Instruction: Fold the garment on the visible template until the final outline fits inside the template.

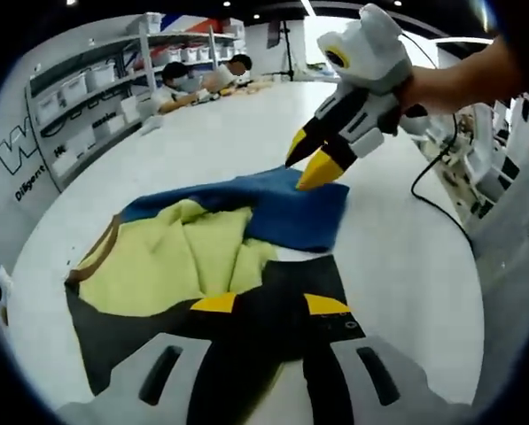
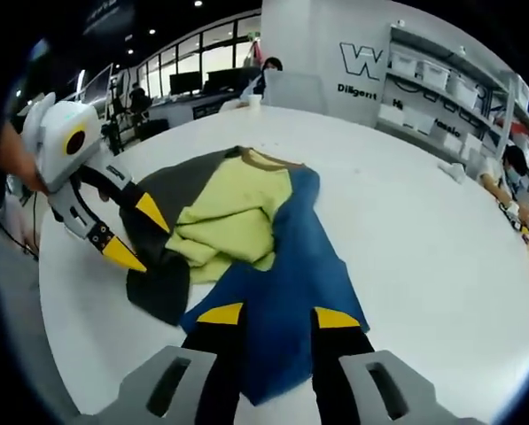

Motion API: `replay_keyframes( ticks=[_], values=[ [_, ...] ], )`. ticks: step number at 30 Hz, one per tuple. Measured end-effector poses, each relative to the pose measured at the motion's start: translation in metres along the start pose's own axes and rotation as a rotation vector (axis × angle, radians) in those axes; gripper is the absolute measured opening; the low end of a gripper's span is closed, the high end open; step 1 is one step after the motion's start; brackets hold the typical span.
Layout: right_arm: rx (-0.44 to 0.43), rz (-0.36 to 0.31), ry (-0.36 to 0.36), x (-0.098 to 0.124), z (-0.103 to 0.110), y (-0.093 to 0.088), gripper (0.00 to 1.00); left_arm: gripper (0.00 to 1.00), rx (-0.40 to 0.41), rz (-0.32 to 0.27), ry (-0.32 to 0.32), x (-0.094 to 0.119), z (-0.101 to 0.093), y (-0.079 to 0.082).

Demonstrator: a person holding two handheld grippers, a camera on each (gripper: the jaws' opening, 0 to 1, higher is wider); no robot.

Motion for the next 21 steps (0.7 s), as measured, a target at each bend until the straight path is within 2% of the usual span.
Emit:
replay_keyframes(
  ticks=[5, 9, 12, 14, 19, 21],
  values=[
    [0.036, 0.015, 0.006, -0.012, 0.008, 0.008, 0.24, 0.25, -0.011, 0.015, 0.014, -0.002, 0.004, -0.003],
    [0.045, 0.024, 0.024, -0.019, 0.018, 0.012, 0.26, 0.22, 0.010, 0.013, 0.015, -0.002, 0.007, -0.001],
    [0.087, 0.055, 0.017, -0.028, 0.025, 0.010, 0.27, 0.12, 0.027, 0.011, 0.022, 0.001, 0.012, -0.001],
    [0.096, 0.065, 0.013, -0.031, 0.027, 0.008, 0.27, 0.11, 0.064, -0.001, 0.018, 0.006, 0.015, 0.000],
    [0.122, 0.089, -0.018, -0.035, 0.022, 0.003, 0.13, 0.10, 0.091, -0.017, 0.026, 0.018, 0.025, -0.002],
    [0.142, 0.104, -0.035, -0.034, 0.018, 0.001, 0.04, 0.10, 0.093, -0.017, 0.031, 0.021, 0.029, -0.004]
  ],
)
Point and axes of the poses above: the point that each gripper's makers call its tool centre point, and the gripper's own axes: x roughly backward along the fingers, z roughly to its left, y roughly out of its top, the point moved 1 cm from there along x, roughly backward along the fingers, and after that the axes turned 14 degrees about z, right-handed, at the moved point
